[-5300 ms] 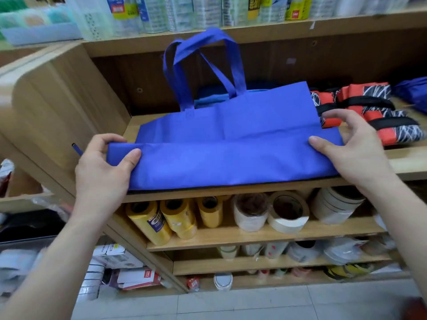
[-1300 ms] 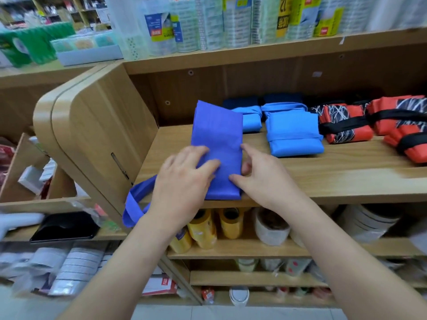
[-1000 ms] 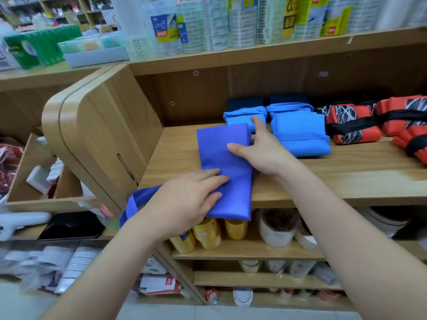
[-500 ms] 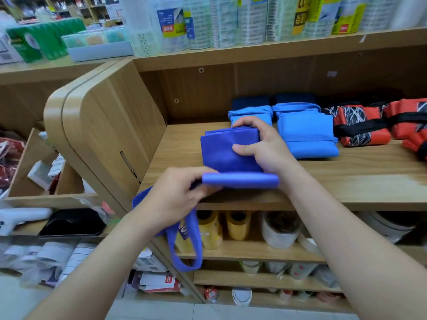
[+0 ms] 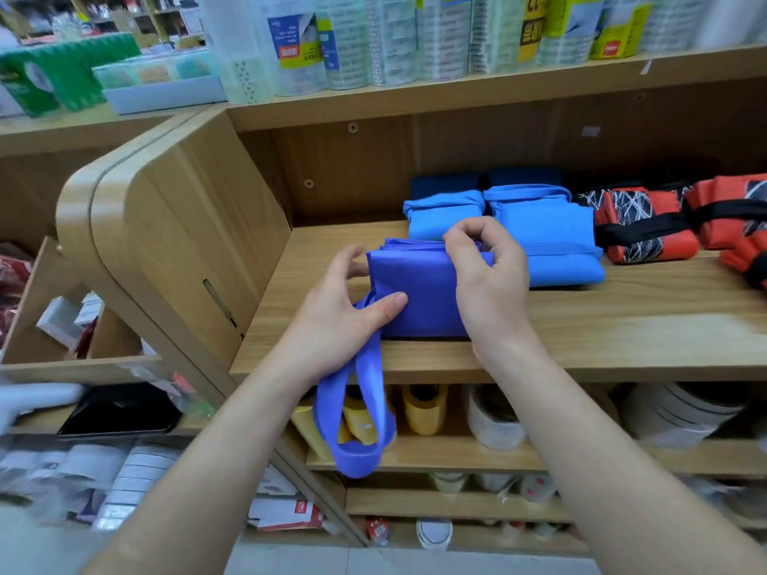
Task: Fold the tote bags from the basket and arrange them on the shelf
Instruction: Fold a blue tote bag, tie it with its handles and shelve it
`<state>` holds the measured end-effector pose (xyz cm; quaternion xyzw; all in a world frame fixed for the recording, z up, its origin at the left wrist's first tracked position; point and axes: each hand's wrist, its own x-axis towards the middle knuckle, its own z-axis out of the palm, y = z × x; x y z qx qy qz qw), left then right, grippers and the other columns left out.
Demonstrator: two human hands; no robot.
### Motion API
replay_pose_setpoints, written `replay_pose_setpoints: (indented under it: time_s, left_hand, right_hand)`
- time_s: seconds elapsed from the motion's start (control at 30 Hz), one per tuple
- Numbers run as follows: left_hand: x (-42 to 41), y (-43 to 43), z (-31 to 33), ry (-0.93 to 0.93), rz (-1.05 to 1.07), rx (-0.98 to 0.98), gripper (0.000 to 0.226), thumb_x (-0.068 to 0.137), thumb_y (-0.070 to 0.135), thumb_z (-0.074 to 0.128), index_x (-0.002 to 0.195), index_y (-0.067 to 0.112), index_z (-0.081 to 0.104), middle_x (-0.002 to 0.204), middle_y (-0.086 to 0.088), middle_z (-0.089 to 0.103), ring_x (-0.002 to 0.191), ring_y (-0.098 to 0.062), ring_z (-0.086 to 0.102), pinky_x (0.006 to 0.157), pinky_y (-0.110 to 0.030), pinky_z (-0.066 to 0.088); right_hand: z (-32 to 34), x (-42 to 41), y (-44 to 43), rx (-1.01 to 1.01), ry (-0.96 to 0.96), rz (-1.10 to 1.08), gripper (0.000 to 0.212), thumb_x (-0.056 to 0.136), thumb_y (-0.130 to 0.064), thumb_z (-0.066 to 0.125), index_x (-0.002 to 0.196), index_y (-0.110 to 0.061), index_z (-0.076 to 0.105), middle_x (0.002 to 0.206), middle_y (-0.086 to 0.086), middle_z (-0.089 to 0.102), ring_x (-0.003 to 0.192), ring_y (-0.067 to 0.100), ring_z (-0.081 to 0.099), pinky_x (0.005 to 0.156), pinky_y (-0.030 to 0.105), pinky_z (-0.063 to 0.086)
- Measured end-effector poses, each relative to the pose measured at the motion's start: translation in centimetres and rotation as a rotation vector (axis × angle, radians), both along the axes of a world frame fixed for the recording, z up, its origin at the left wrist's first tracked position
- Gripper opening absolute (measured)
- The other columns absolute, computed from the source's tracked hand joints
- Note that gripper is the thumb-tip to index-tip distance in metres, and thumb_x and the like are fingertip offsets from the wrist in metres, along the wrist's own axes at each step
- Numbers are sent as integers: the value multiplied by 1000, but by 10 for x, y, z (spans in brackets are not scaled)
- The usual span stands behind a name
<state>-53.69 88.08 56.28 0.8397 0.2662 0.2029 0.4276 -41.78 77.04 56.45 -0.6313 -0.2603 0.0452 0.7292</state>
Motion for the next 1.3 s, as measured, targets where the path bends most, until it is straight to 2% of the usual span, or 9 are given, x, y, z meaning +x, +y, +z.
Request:
replay_pose_setpoints:
  time_s: [0.1, 0.27, 0.43, 0.57, 0.63, 0.77, 0.97, 1.2, 1.3]
  left_hand:
    - [0, -4, 3, 96, -202, -57, 50, 92, 36, 64, 137, 22, 45, 126, 16, 59, 117, 1, 54, 108, -27, 39]
    - [4, -18, -1, 152, -175, 183, 54, 97, 32, 54, 141, 12, 29, 124, 7, 55, 122, -12, 50, 94, -18, 37]
    - [4, -23, -8, 51, -63, 243, 49, 96, 34, 55, 136, 12, 36, 110, -4, 64, 109, -29, 59, 92, -40, 44]
    - [4, -24, -8, 116, -59, 355, 47, 93, 43, 49, 126, 10, 38, 98, -5, 62, 98, -34, 60, 84, -46, 47]
    - [4, -25, -5, 106, -92, 326, 40, 95, 36, 55, 123, 11, 40, 95, -2, 62, 96, -28, 61, 84, -42, 47]
    - [-10, -10, 10, 98, -265, 35, 37, 85, 24, 71, 117, 25, 52, 114, 9, 64, 104, 1, 60, 92, -21, 44]
    - [-49, 14, 40, 190, -258, -109, 31, 83, 12, 76, 108, 28, 69, 106, -2, 71, 92, -12, 68, 87, -25, 54]
    - [-53, 17, 34, 92, -246, -364, 65, 47, 63, 88, 99, 28, 72, 85, -13, 71, 69, -18, 54, 62, -22, 46]
    - [-46, 5, 32, 126, -225, -257, 63, 58, 67, 78, 106, 28, 70, 98, 0, 75, 86, -18, 67, 79, -30, 53]
  right_hand:
    - [1, -3, 1, 21, -50, -35, 15, 91, -11, 51, 79, -16, 59, 73, -13, 55, 71, -3, 49, 69, 12, 38]
    - [1, 6, 3, -22, 4, 36, 24, 81, -17, 43, 75, -26, 65, 86, -9, 66, 85, 2, 57, 82, 20, 42]
    - [24, 17, -20, -281, -62, 366, 26, 100, -16, 49, 119, -16, 67, 101, -13, 65, 97, -4, 57, 91, 12, 42]
    - [49, 25, -36, -974, -725, 363, 60, 72, -73, 62, 103, -22, 64, 93, -7, 66, 90, 16, 60, 81, 40, 50]
    - [57, 21, -36, -1153, -1033, 266, 54, 72, -77, 57, 85, -25, 53, 80, -11, 52, 81, 15, 47, 67, 36, 41]
    - [59, 27, -46, -1026, -1019, 376, 38, 82, -60, 63, 86, -28, 43, 83, -13, 39, 83, 12, 39, 71, 31, 31]
    - [62, 39, -75, -1047, -1008, 358, 44, 90, -54, 57, 128, -34, 50, 97, -6, 62, 90, 18, 49, 72, 32, 32]
    - [52, 48, -95, -961, -1177, 276, 25, 84, -49, 52, 89, -26, 44, 71, -13, 42, 74, 23, 52, 65, 41, 44]
    - [52, 51, -105, -843, -1269, 171, 23, 83, -43, 53, 82, -22, 43, 68, -5, 46, 62, 23, 45, 54, 37, 43]
